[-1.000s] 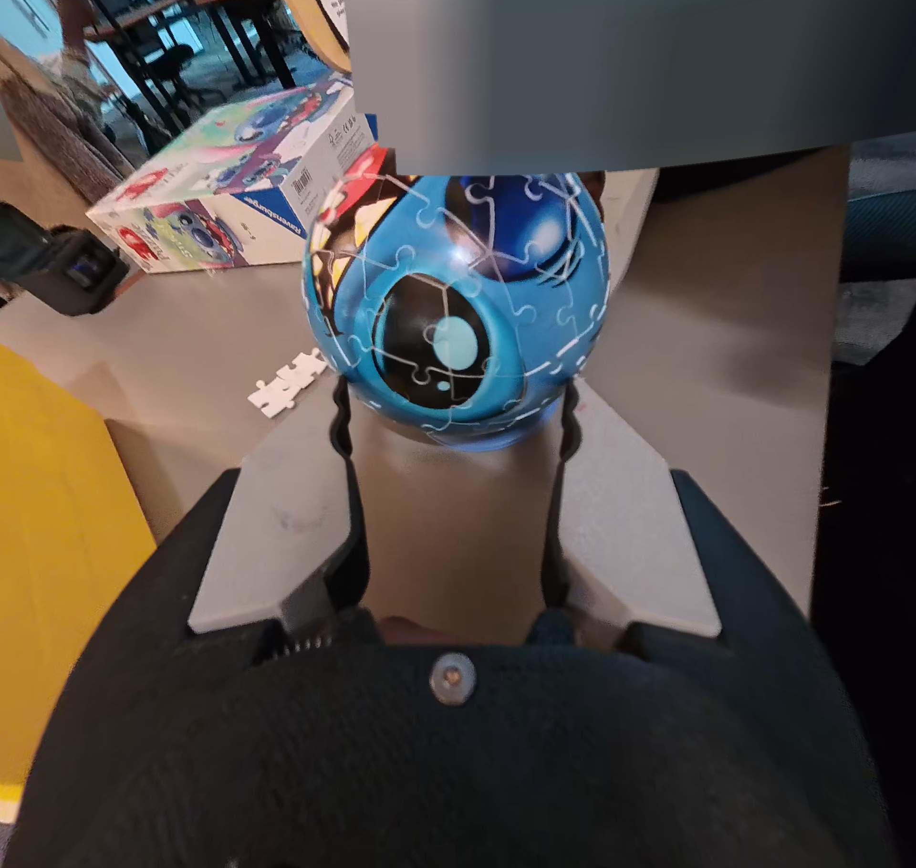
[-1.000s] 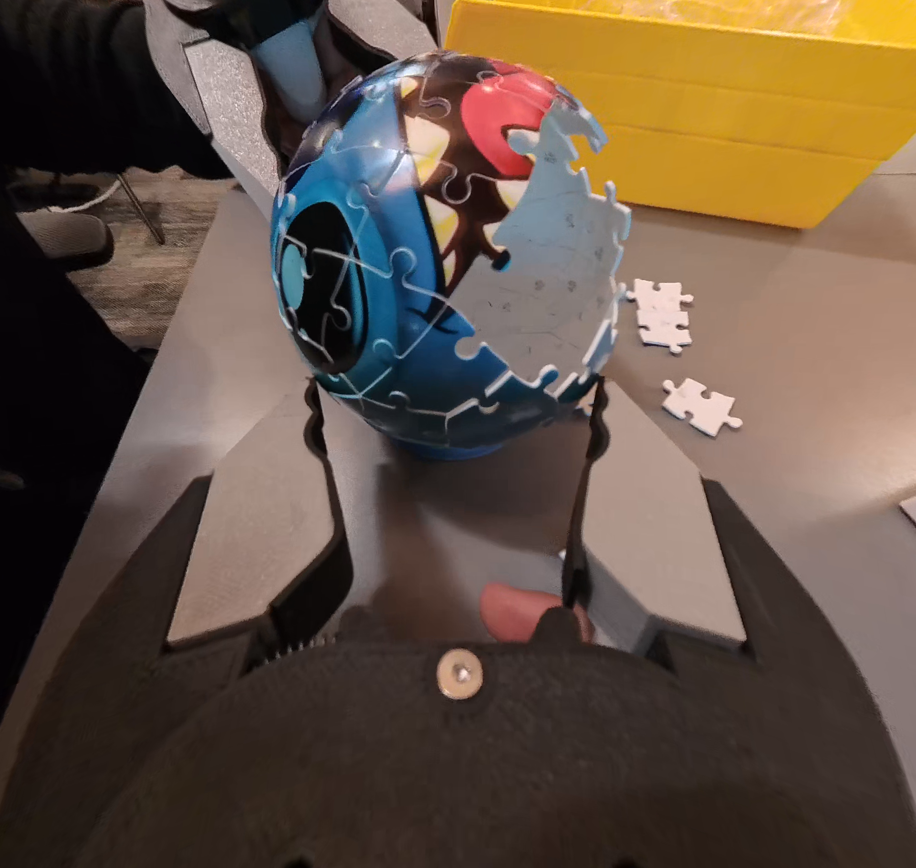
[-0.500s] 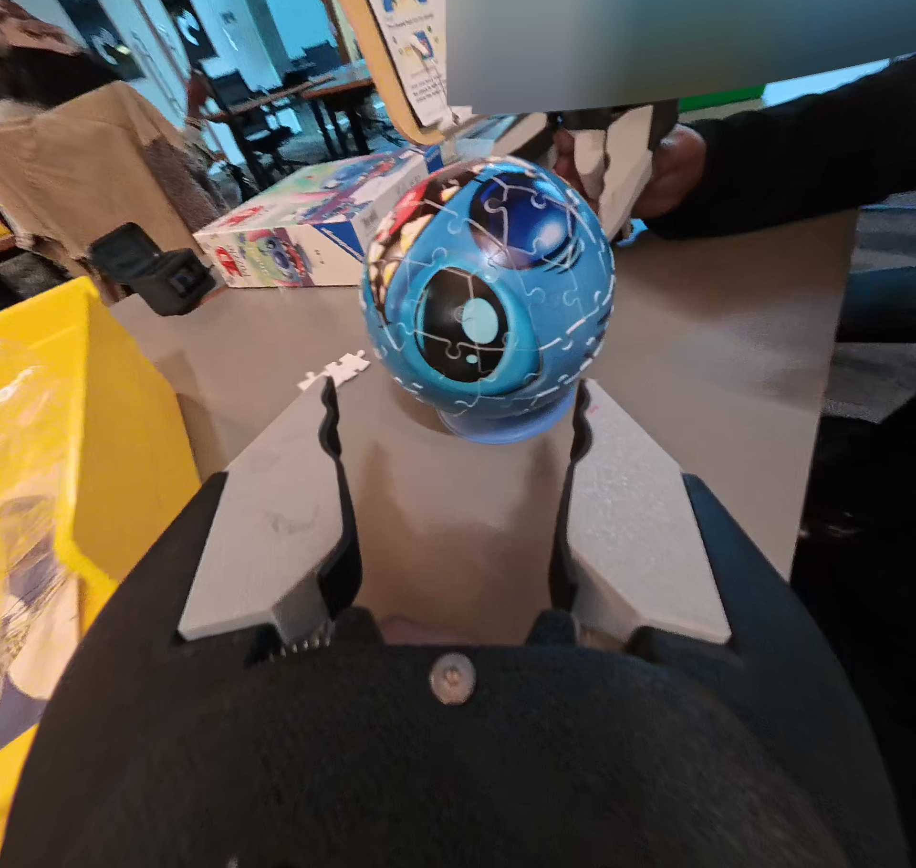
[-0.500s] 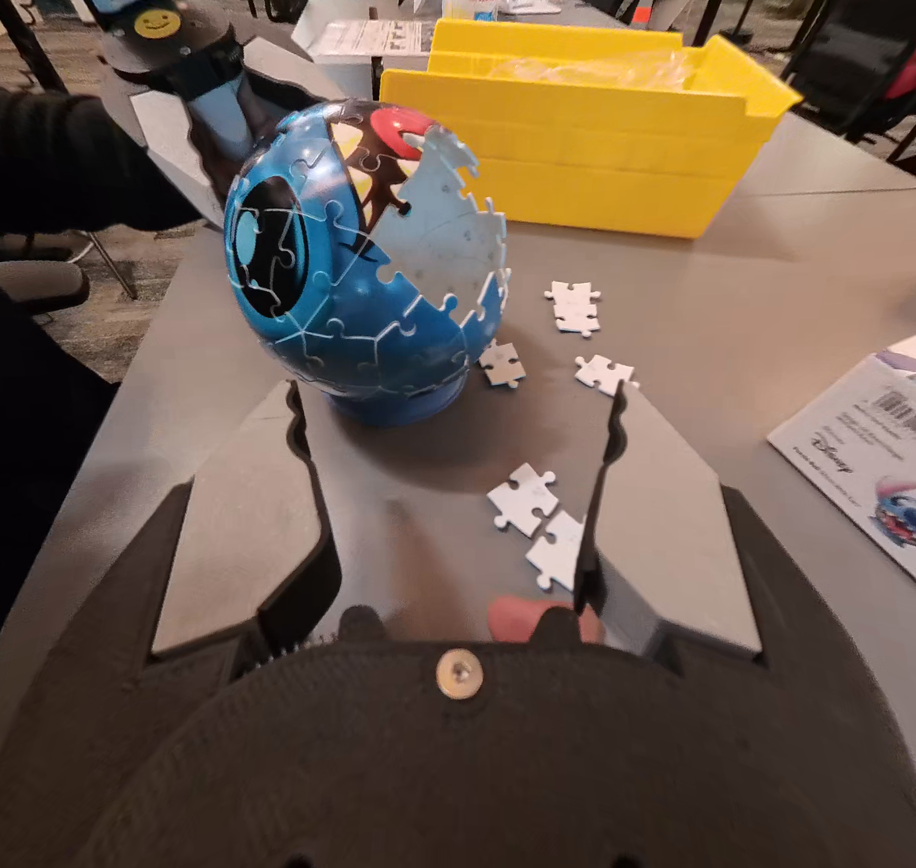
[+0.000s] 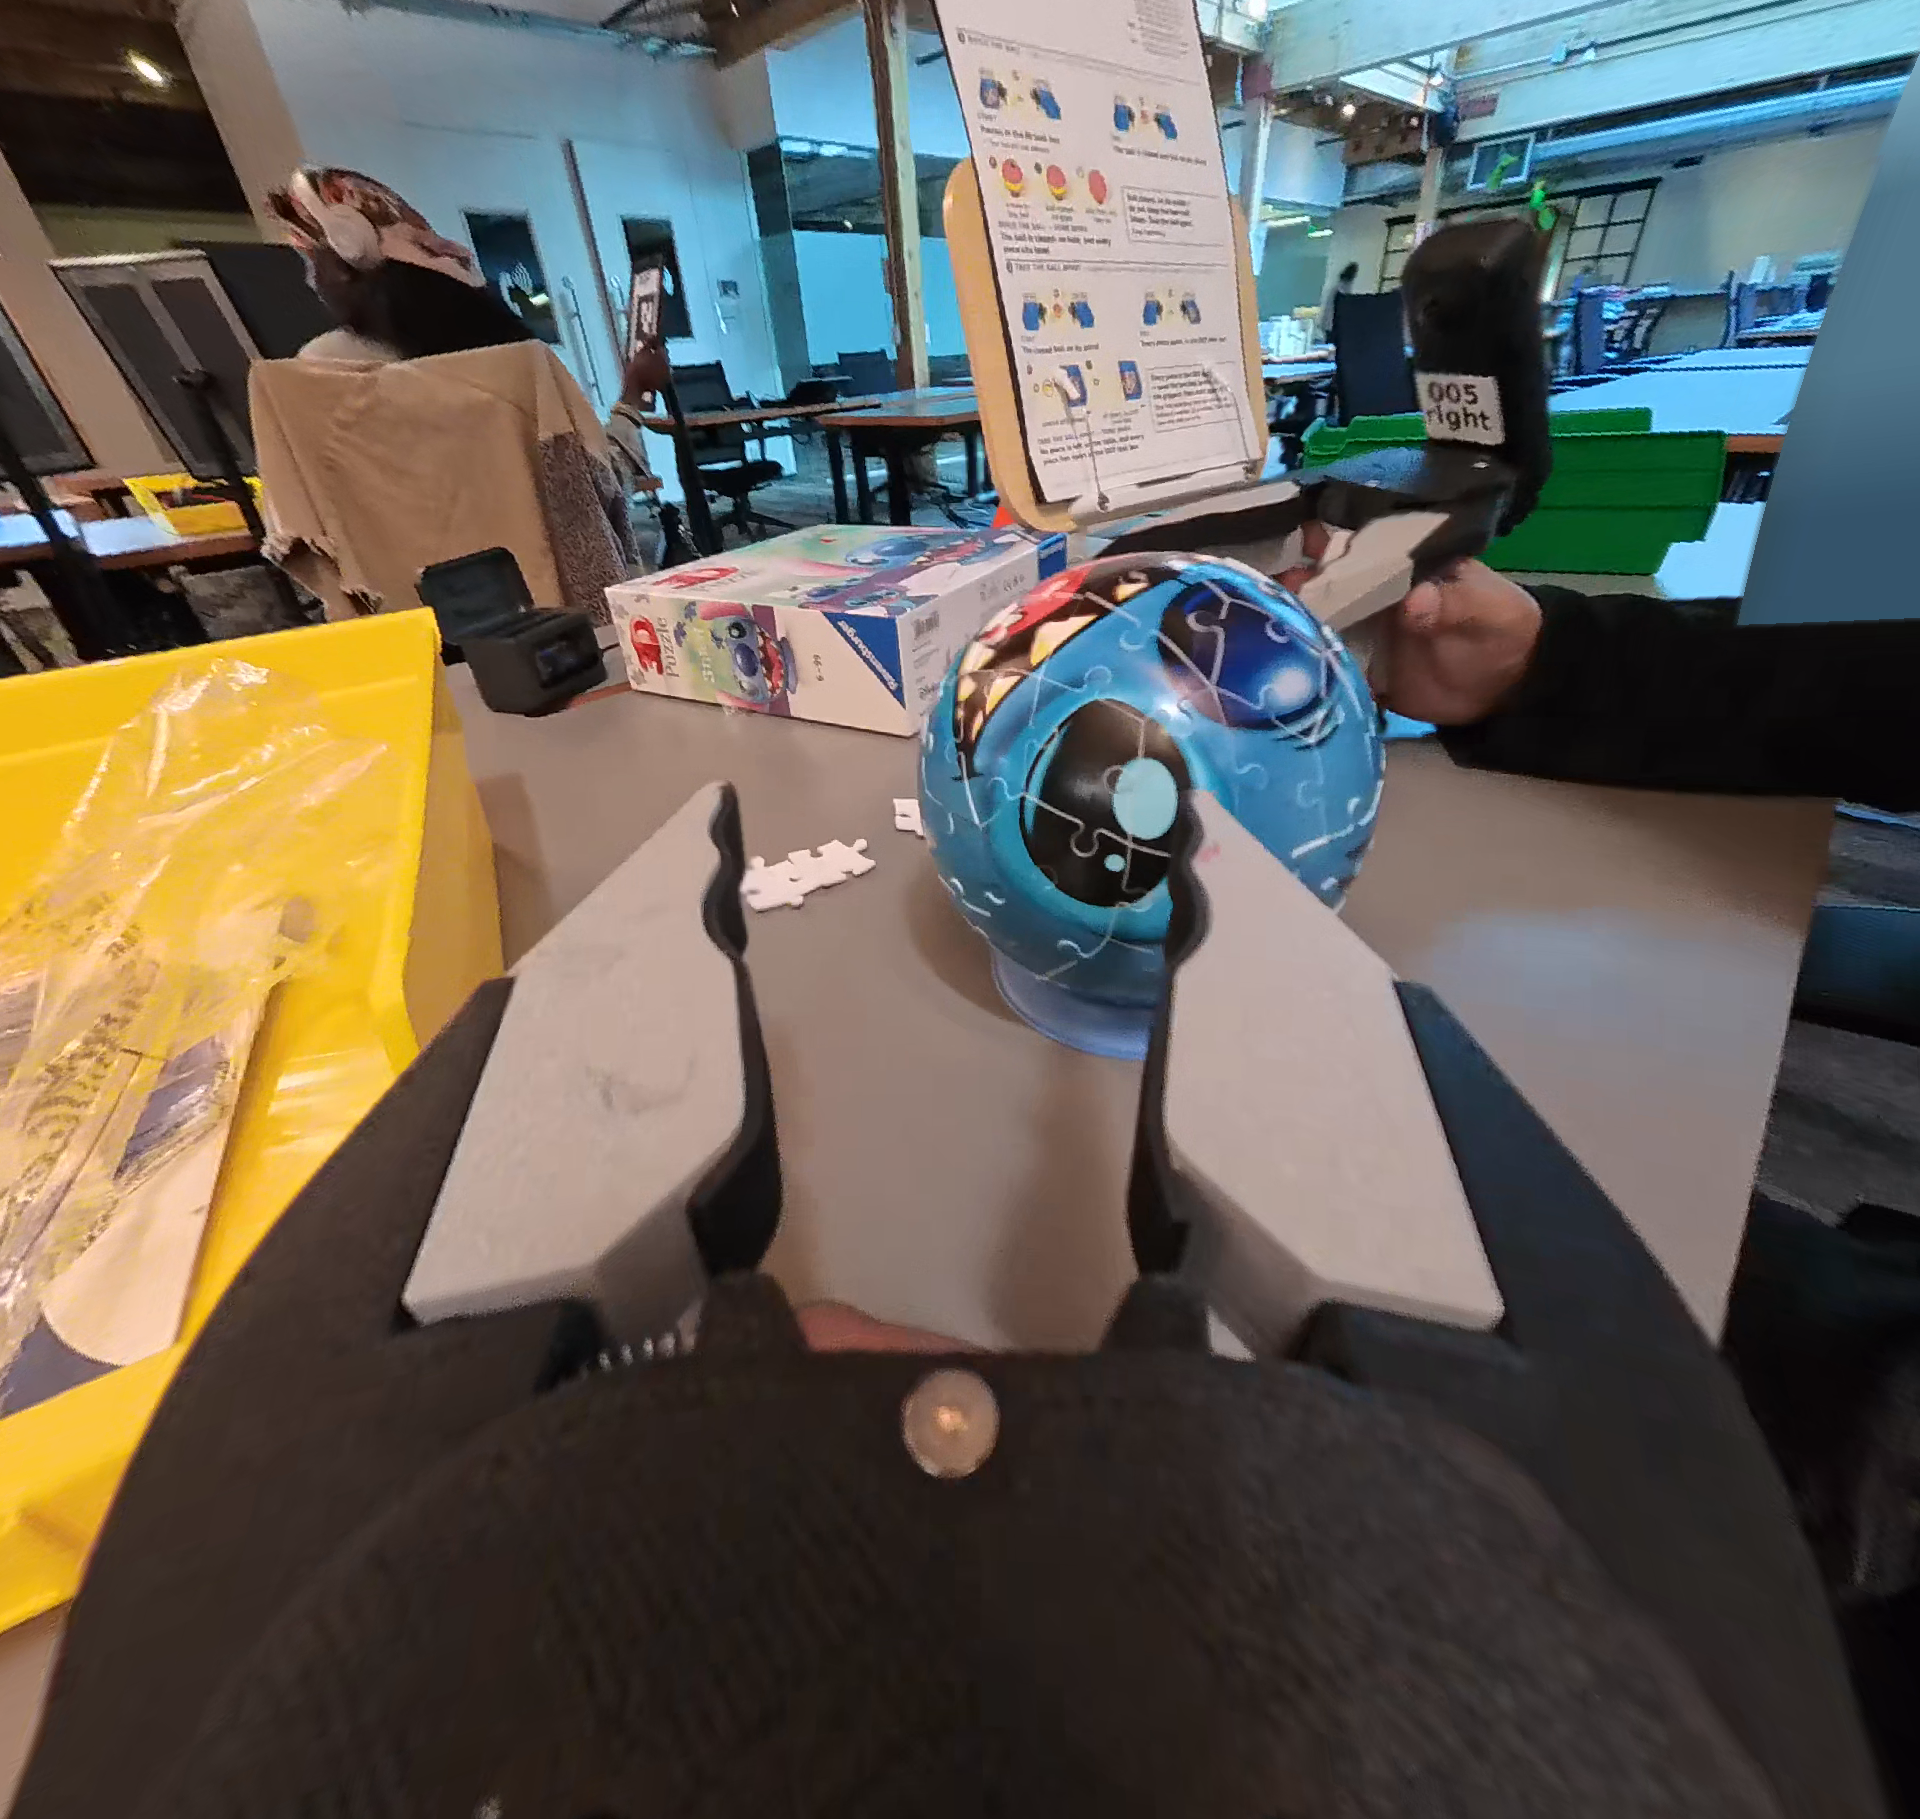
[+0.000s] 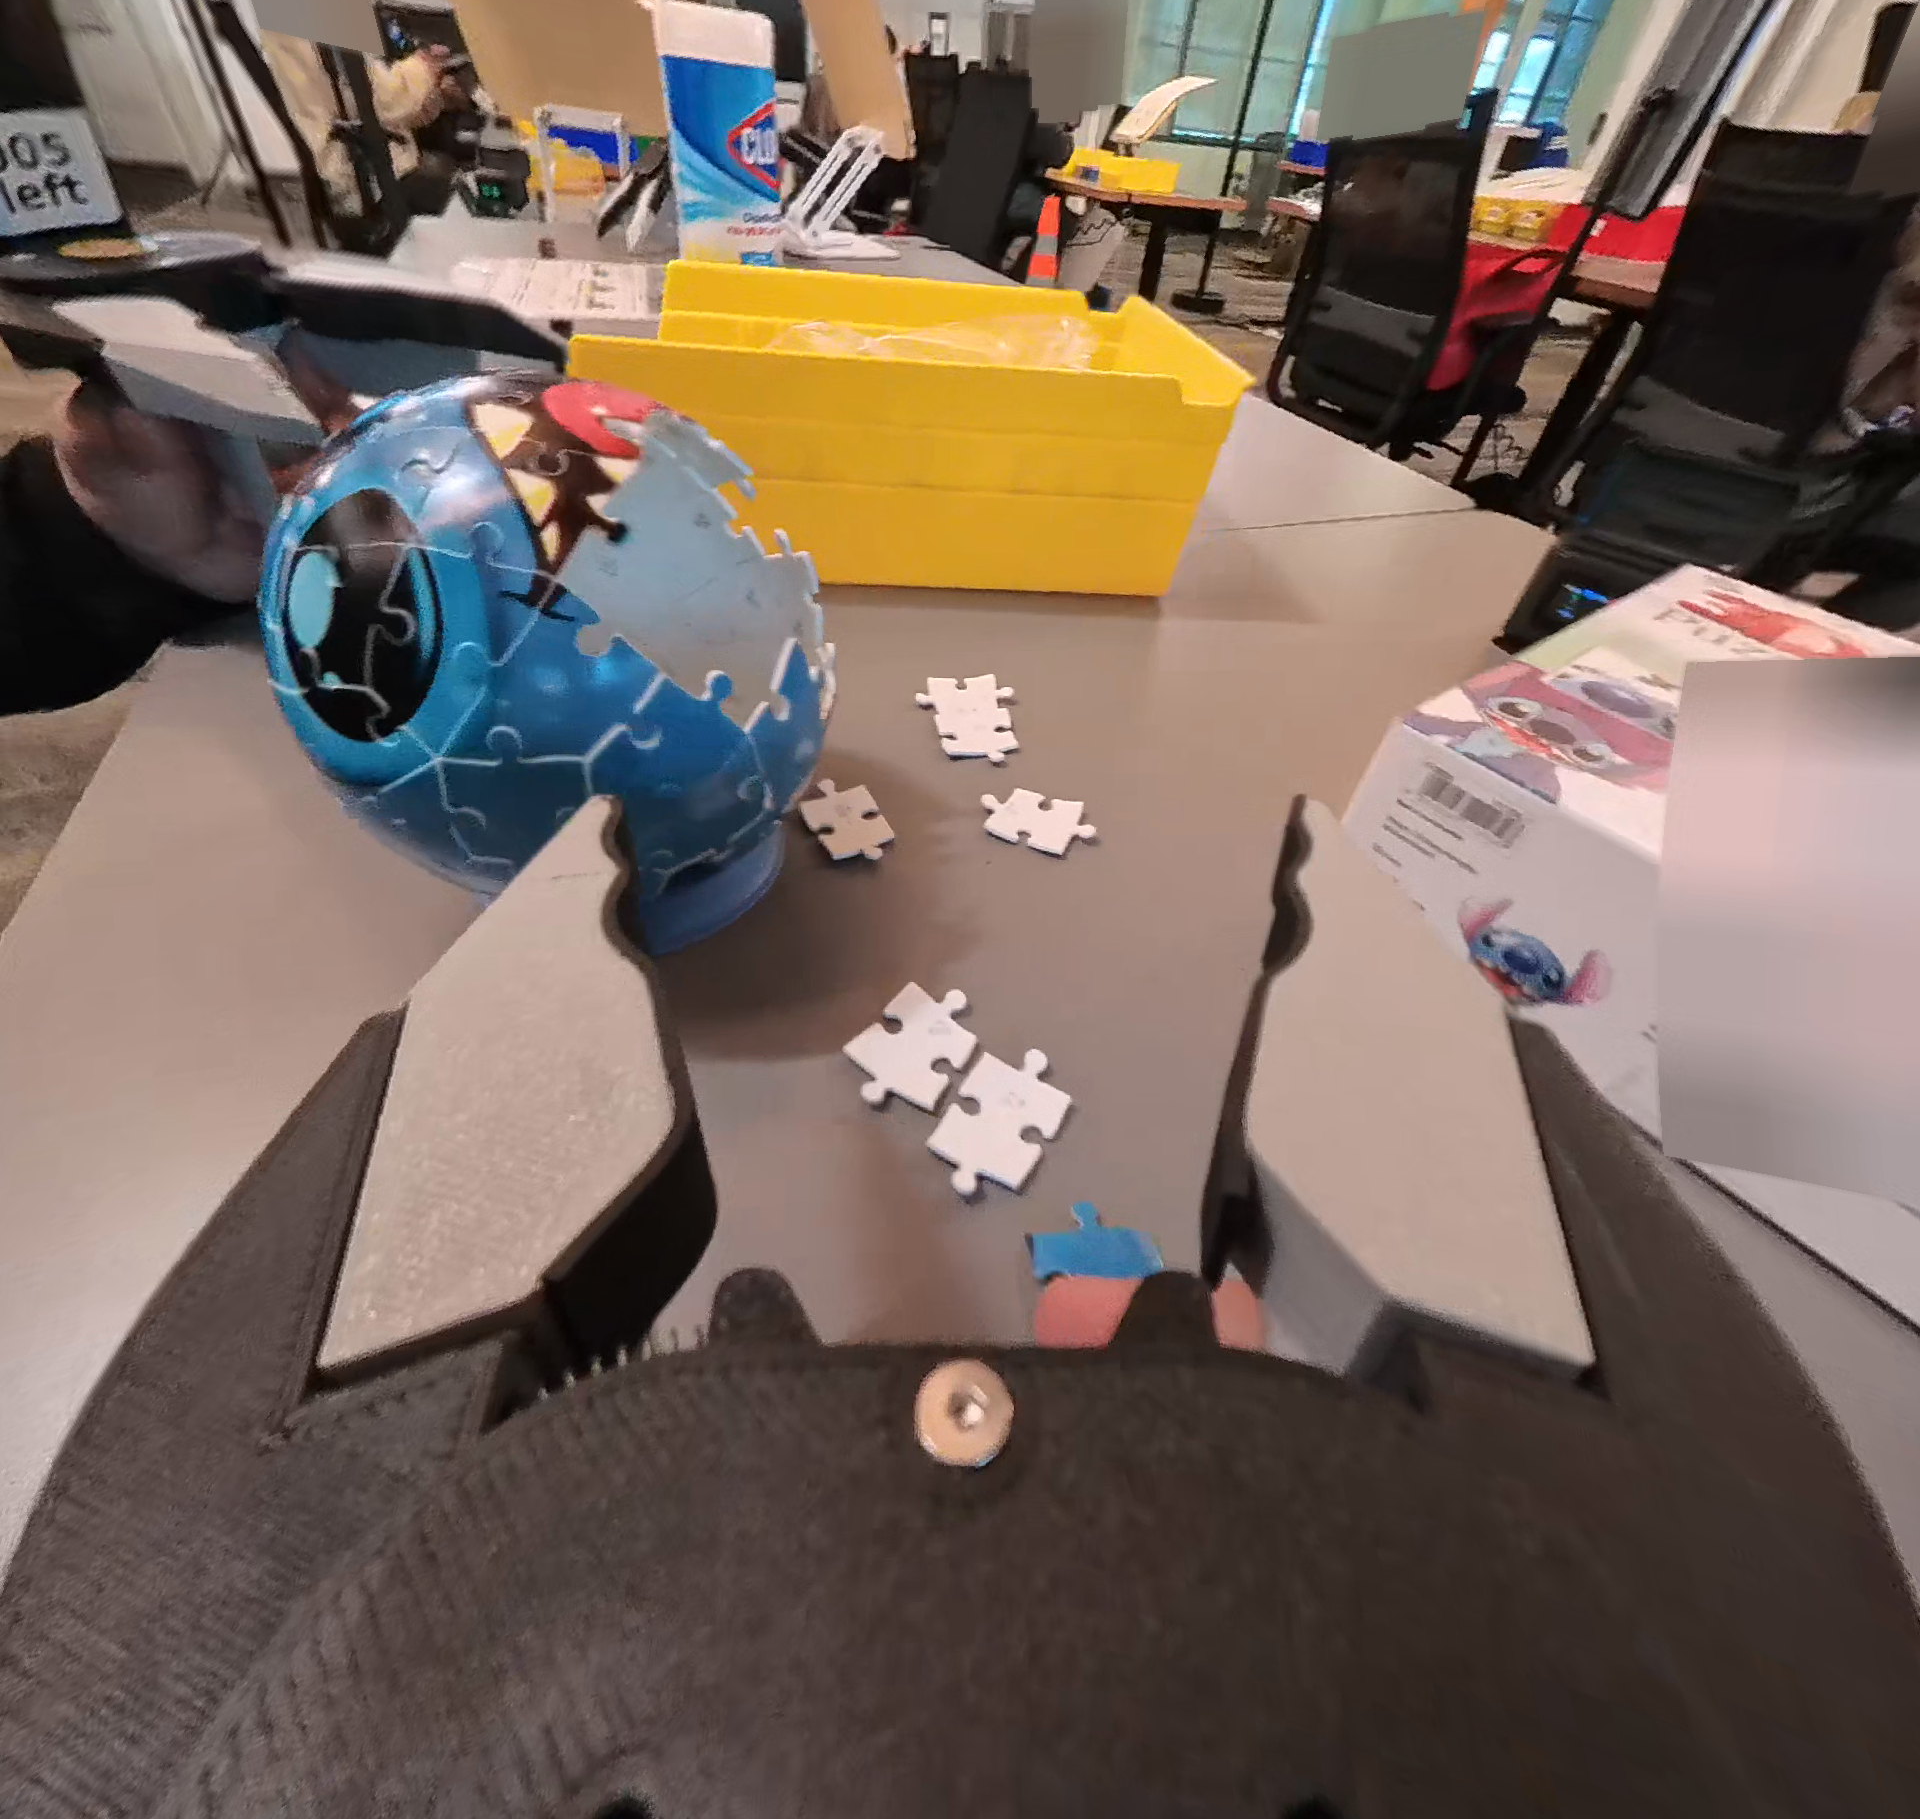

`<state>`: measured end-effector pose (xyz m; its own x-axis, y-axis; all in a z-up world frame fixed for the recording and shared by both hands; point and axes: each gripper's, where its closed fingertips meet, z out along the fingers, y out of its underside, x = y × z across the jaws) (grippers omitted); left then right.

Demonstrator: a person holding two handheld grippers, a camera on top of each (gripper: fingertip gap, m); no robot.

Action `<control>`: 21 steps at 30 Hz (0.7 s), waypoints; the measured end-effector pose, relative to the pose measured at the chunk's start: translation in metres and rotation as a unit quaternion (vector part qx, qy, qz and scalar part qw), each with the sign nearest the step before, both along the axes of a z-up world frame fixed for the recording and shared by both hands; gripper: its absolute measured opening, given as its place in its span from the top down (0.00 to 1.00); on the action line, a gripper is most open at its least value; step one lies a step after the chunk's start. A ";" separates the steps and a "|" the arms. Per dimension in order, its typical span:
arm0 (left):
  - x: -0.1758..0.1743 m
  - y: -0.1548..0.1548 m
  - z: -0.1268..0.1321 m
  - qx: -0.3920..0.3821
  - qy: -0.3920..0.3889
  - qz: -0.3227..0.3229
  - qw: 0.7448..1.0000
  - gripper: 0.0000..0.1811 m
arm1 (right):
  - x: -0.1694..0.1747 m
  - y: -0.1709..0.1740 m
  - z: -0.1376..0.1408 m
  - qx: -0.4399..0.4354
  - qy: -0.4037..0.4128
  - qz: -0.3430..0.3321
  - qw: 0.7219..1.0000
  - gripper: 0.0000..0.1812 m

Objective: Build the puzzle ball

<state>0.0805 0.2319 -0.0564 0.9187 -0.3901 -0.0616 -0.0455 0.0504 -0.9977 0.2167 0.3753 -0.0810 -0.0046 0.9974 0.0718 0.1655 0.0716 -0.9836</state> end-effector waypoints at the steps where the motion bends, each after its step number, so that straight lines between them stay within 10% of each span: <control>1: -0.001 0.000 0.002 0.009 -0.001 0.004 1.000 0.56 | 0.004 0.005 0.001 -0.012 0.008 -0.008 1.000 0.34; 9: -0.004 0.006 0.010 0.047 0.003 0.025 0.999 0.66 | 0.034 0.041 0.017 -0.021 0.056 -0.079 0.995 0.45; 11: -0.007 0.007 0.011 0.045 -0.008 0.025 0.999 0.54 | 0.037 0.043 0.018 -0.015 0.052 -0.085 0.995 0.50; 15: -0.008 0.005 0.012 0.039 -0.034 0.001 0.999 0.75 | 0.041 0.042 0.017 -0.007 0.045 -0.074 0.996 0.46; 21: -0.019 0.009 0.014 0.042 -0.053 0.024 0.997 0.71 | 0.042 0.038 0.007 -0.007 0.032 -0.032 0.999 0.32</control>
